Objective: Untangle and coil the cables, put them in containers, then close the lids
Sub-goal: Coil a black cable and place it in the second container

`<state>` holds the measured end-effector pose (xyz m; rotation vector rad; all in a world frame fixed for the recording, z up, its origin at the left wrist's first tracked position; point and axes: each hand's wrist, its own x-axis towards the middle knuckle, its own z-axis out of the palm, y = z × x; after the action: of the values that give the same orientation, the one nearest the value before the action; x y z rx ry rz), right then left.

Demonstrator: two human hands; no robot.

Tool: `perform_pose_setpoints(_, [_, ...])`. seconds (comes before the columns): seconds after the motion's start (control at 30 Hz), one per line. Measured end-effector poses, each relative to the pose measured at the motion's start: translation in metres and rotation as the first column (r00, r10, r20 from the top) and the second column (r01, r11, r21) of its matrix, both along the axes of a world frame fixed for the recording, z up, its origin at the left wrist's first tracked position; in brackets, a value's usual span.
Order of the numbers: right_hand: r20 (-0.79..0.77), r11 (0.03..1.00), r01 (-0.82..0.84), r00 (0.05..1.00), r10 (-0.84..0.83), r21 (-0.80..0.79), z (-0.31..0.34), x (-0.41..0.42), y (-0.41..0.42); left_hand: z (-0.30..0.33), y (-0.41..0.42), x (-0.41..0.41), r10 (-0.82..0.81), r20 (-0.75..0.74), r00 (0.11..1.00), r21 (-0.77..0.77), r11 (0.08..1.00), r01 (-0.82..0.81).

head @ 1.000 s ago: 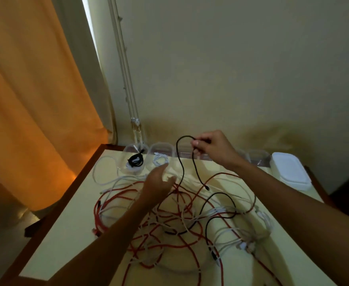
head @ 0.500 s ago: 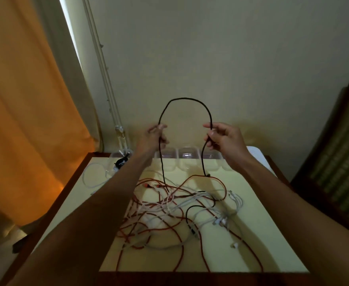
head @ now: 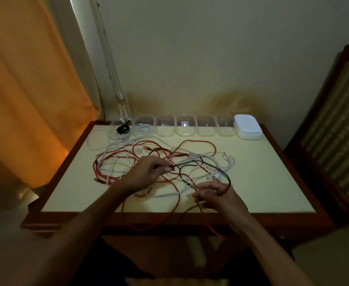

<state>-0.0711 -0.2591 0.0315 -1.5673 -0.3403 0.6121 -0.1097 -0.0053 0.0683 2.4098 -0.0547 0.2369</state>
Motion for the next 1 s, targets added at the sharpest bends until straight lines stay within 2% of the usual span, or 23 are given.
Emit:
perform_pose_setpoints(0.07, [-0.025, 0.964, -0.219, 0.976, 0.217, -0.152, -0.021, -0.007, -0.015, -0.034, -0.003, -0.018, -0.059, 0.049, 0.997, 0.135, 0.990, 0.052])
perform_pose_setpoints(0.1, [-0.017, 0.891, -0.328, 0.940, 0.340, -0.314, -0.029, -0.006, -0.022, -0.052, -0.003, -0.024, -0.069, 0.102, 0.992, 0.209, 0.977, 0.046])
perform_pose_setpoints(0.13, [-0.020, 0.778, -0.403, 0.893, 0.450, -0.481, -0.033, -0.004, -0.028, -0.071, 0.001, -0.028, -0.041, 0.150, 0.988, 0.268, 0.963, -0.001])
perform_pose_setpoints(0.2, [-0.069, 0.556, -0.450, 0.816, 0.573, -0.699, -0.032, 0.005, -0.037, -0.093, 0.002, -0.032, 0.121, 0.159, 0.980, 0.231, 0.960, -0.156])
perform_pose_setpoints(0.23, [-0.094, 0.505, -0.458, 0.801, 0.591, -0.732, -0.030, 0.009, -0.038, -0.099, 0.001, -0.034, 0.229, 0.104, 0.968, 0.128, 0.962, -0.241])
perform_pose_setpoints(0.27, [-0.105, 0.505, -0.459, 0.806, 0.582, -0.731, -0.028, 0.015, -0.037, -0.102, -0.001, -0.037, 0.320, 0.042, 0.946, 0.009, 0.947, -0.321])
perform_pose_setpoints(0.3, [-0.095, 0.550, -0.448, 0.828, 0.552, -0.705, -0.024, 0.020, -0.034, -0.104, -0.003, -0.038, 0.396, -0.009, 0.918, -0.076, 0.915, -0.396])
perform_pose_setpoints(0.4, [0.021, 0.757, -0.305, 0.922, 0.388, -0.579, -0.019, 0.034, -0.014, -0.104, -0.004, -0.038, 0.544, -0.162, 0.823, -0.405, 0.724, -0.558])
perform_pose_setpoints(0.47, [0.042, 0.840, -0.232, 0.957, 0.289, -0.490, -0.018, 0.039, 0.003, -0.103, -0.003, -0.039, 0.536, -0.217, 0.816, -0.538, 0.632, -0.558])
perform_pose_setpoints(0.53, [0.027, 0.875, -0.201, 0.971, 0.237, -0.440, -0.024, 0.041, 0.018, -0.103, 0.001, -0.037, 0.531, -0.228, 0.816, -0.540, 0.628, -0.560])
perform_pose_setpoints(0.6, [-0.001, 0.887, -0.180, 0.980, 0.198, -0.424, -0.032, 0.045, 0.031, -0.105, 0.007, -0.030, 0.538, -0.314, 0.783, -0.650, 0.479, -0.590])
perform_pose_setpoints(0.67, [-0.028, 0.904, -0.143, 0.989, 0.144, -0.402, -0.039, 0.050, 0.042, -0.096, 0.011, -0.022, 0.538, -0.364, 0.760, -0.818, 0.205, -0.537])
perform_pose_setpoints(0.73, [-0.052, 0.924, -0.092, 0.996, 0.078, -0.371, -0.041, 0.057, 0.052, -0.091, 0.019, -0.012, 0.494, -0.486, 0.721, -0.869, -0.181, -0.461])
perform_pose_setpoints(0.77, [-0.057, 0.932, -0.067, 0.997, 0.050, -0.356, -0.042, 0.061, 0.057, -0.087, 0.023, -0.006, 0.472, -0.547, 0.691, -0.834, -0.241, -0.496])
perform_pose_setpoints(0.8, [-0.054, 0.938, -0.046, 0.998, 0.030, -0.345, -0.041, 0.065, 0.063, -0.085, 0.026, -0.001, 0.446, -0.593, 0.670, -0.801, -0.241, -0.548])
perform_pose_setpoints(0.87, [-0.042, 0.946, -0.013, 0.999, 0.000, -0.323, -0.040, 0.073, 0.073, -0.078, 0.029, 0.007, 0.453, -0.630, 0.630, -0.738, -0.097, -0.668])
perform_pose_setpoints(0.93, [-0.024, 0.957, -0.002, 1.000, -0.005, -0.290, -0.037, 0.083, 0.083, -0.079, 0.036, 0.016, 0.482, -0.634, 0.604, -0.644, 0.103, -0.758])
perform_pose_setpoints(1.0, [0.006, 0.962, -0.016, 1.000, 0.018, -0.271, -0.036, 0.093, 0.096, -0.081, 0.046, 0.025, 0.553, -0.594, 0.584, -0.455, 0.369, -0.811])
